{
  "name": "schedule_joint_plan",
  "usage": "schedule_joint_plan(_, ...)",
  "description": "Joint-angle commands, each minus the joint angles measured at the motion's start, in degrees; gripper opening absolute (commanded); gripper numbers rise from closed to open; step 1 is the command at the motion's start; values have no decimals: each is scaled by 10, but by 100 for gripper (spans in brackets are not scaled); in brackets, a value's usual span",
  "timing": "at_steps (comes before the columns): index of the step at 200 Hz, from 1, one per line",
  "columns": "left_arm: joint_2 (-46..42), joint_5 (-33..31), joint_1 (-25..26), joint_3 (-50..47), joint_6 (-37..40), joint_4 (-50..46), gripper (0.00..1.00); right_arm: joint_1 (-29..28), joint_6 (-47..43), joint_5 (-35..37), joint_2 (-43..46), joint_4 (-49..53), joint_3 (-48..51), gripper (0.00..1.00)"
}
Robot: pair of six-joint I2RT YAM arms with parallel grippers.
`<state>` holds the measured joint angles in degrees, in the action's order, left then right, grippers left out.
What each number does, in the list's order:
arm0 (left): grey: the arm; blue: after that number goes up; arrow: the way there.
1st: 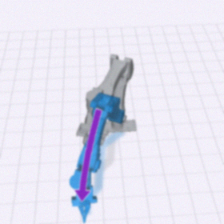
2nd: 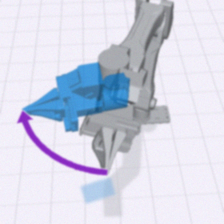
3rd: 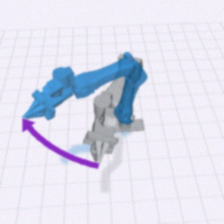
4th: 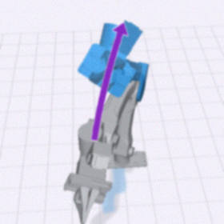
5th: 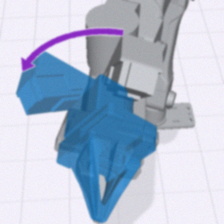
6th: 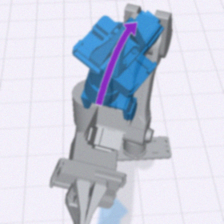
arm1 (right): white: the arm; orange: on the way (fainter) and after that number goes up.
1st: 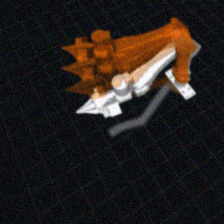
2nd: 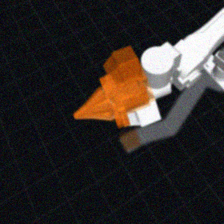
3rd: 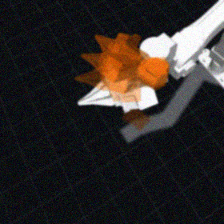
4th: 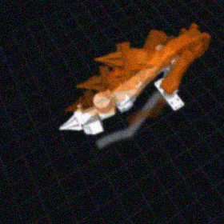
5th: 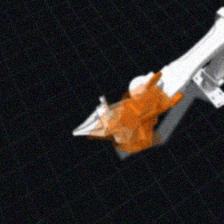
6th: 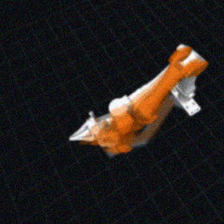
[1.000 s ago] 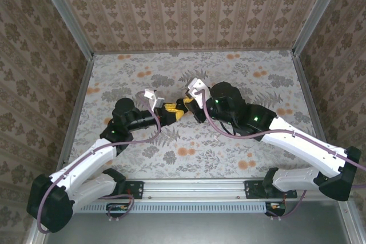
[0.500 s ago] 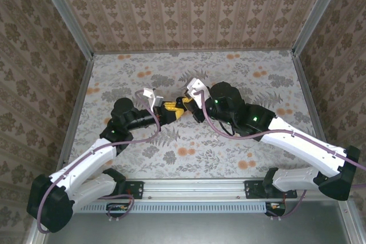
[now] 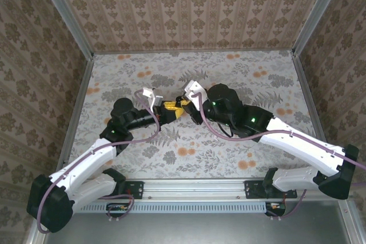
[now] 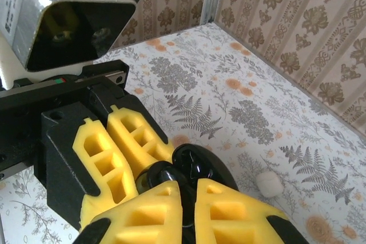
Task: Insert the wireless bluetooth earbuds into the charging case
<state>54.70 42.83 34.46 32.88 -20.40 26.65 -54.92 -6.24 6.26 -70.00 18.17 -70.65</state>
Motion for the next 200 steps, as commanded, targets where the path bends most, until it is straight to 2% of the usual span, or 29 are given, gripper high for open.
schedule_joint_plan(1,-4,-14,3,14,-7,19,0,-12,8,-13,-3,-11,8,10)
schedule_joint_plan(23,-4,-17,3,12,-5,17,0,-14,12,-14,-2,-14,8,12)
schedule_joint_plan(40,-5,-18,3,12,-4,16,0,-14,16,-13,-1,-15,6,17)
schedule_joint_plan(78,-6,-24,3,9,2,10,0,-14,50,25,10,-6,-17,40)
schedule_joint_plan(109,-10,-32,3,3,9,9,0,-12,104,54,18,25,-56,53)
schedule_joint_plan(151,-10,-37,3,-2,14,11,0,-4,202,54,21,73,-87,57)
schedule_joint_plan(187,-14,-45,3,-3,28,-2,0,16,315,51,23,114,-94,56)
schedule_joint_plan(200,-17,-49,2,-5,35,-8,0,27,357,30,25,120,-88,56)
